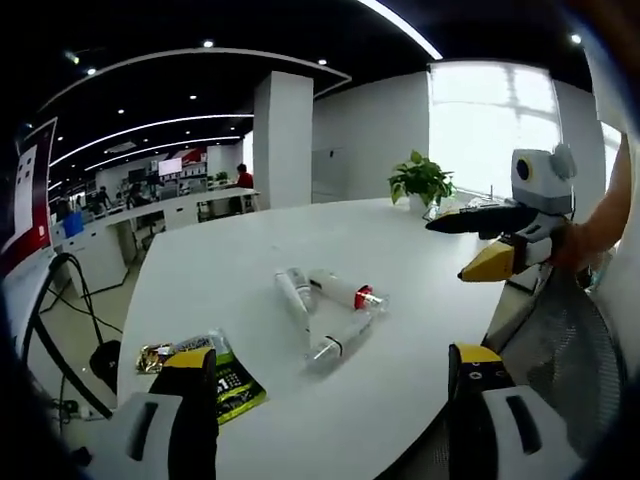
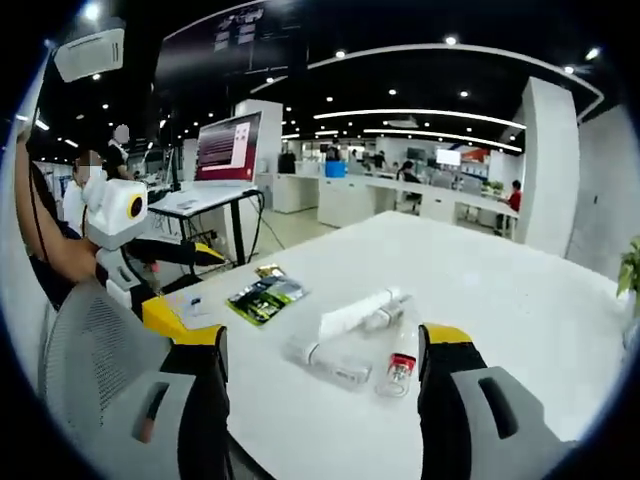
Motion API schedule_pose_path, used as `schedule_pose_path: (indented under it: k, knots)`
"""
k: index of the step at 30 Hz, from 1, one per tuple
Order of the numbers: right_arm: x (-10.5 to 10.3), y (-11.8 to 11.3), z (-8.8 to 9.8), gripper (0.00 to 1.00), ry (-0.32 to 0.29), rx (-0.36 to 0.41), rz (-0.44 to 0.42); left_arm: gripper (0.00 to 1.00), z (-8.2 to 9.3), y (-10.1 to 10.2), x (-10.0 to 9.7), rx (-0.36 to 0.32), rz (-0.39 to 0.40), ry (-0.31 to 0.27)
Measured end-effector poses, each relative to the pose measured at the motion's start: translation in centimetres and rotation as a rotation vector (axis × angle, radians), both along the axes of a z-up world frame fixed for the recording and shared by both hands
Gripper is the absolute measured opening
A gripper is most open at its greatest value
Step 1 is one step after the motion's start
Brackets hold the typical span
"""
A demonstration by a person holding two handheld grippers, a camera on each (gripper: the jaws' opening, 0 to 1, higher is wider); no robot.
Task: Arrange the skincare products in the storage area until every visible bottle or jar stands upright without overlapping.
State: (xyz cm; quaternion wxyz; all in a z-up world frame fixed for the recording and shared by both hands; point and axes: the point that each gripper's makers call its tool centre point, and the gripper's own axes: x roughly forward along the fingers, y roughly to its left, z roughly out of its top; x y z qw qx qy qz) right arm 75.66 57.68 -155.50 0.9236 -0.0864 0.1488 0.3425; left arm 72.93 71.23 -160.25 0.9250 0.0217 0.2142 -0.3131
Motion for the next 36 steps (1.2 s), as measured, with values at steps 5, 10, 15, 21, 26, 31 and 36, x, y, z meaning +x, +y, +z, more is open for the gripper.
schedule_pose_path:
  k: [5, 10, 15, 21, 26, 31, 36]
  knots:
    - [2.8, 1.2, 0.9, 0.74, -0.044, -0.115, 0.104, 0.98, 0.2, -0.1, -0.1, -0.007, -0.005, -0.007]
    - [6.2, 1.9, -0.1, 0.73, -0.029, -0.272, 0.208, 0.97, 0.3, 0.0, -0.1, -0.003, 0.003, -0.02]
    - [9.0, 2.8, -1.4, 0.68, 0.008, -0.416, 0.33, 0.96, 0.2, 0.3, 0.0, 0.013, 0.011, -0.033]
    - [11.7, 4.2, -3.4, 0.73, -0.03, -0.632, 0.51, 0.94, -0.2, 0.6, 0.1, 0.047, 0.02, -0.036]
    - [12.8, 5.2, -4.9, 0.74, -0.003, -0.731, 0.624, 0.94, -0.3, 0.7, 0.1, 0.062, 0.022, -0.041]
    - [14.4, 6.0, -6.1, 0.73, -0.009, -0.828, 0.719, 0.93, -0.4, 1.0, 0.3, 0.057, 0.035, -0.041]
    - [15.0, 6.3, -7.9, 0.72, 0.064, -0.925, 0.829, 0.91, -0.8, 1.0, 0.1, 0.07, 0.024, -0.032]
